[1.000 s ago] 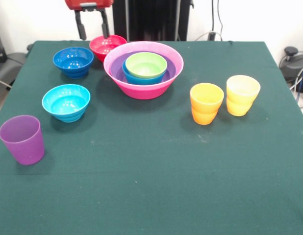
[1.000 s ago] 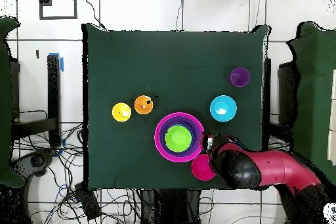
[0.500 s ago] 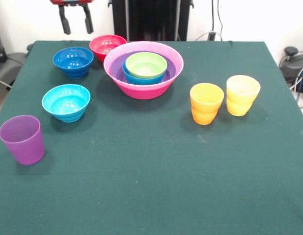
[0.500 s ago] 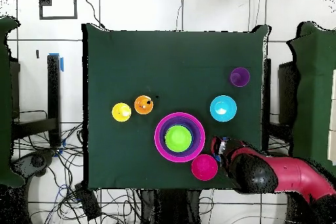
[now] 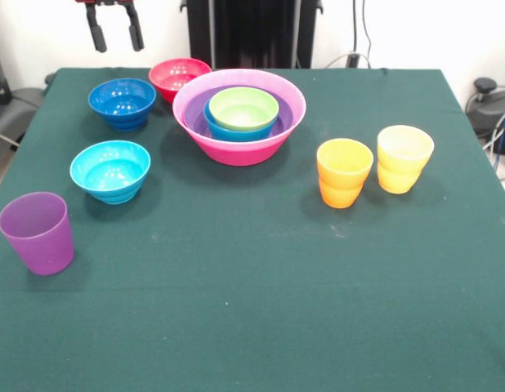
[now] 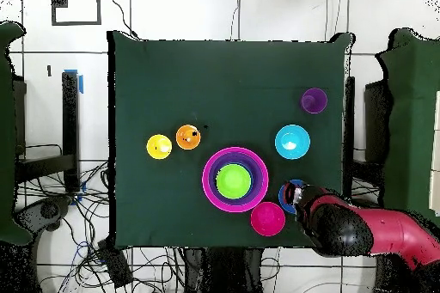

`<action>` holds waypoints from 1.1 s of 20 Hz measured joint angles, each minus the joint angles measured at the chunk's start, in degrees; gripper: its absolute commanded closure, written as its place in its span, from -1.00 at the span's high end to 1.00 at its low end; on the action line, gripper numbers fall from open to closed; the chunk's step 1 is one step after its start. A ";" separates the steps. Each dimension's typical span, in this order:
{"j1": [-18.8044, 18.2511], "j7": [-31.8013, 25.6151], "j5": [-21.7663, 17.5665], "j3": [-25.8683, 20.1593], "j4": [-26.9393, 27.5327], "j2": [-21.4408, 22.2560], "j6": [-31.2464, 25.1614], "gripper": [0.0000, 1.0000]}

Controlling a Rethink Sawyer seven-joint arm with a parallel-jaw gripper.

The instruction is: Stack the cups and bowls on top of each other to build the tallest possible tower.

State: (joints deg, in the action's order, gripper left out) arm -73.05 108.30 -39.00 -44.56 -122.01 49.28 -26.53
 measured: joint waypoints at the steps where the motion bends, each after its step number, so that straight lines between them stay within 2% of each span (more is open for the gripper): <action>1: -0.06 0.00 -0.26 -0.13 0.00 0.00 0.00 1.00; 11: -1.72 0.00 -1.01 -1.68 -0.11 0.01 0.00 1.00; 22: -6.53 0.00 -1.38 -3.19 -1.04 0.01 0.00 1.00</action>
State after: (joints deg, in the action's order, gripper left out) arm -79.58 108.30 -40.38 -47.75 -123.05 49.29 -26.53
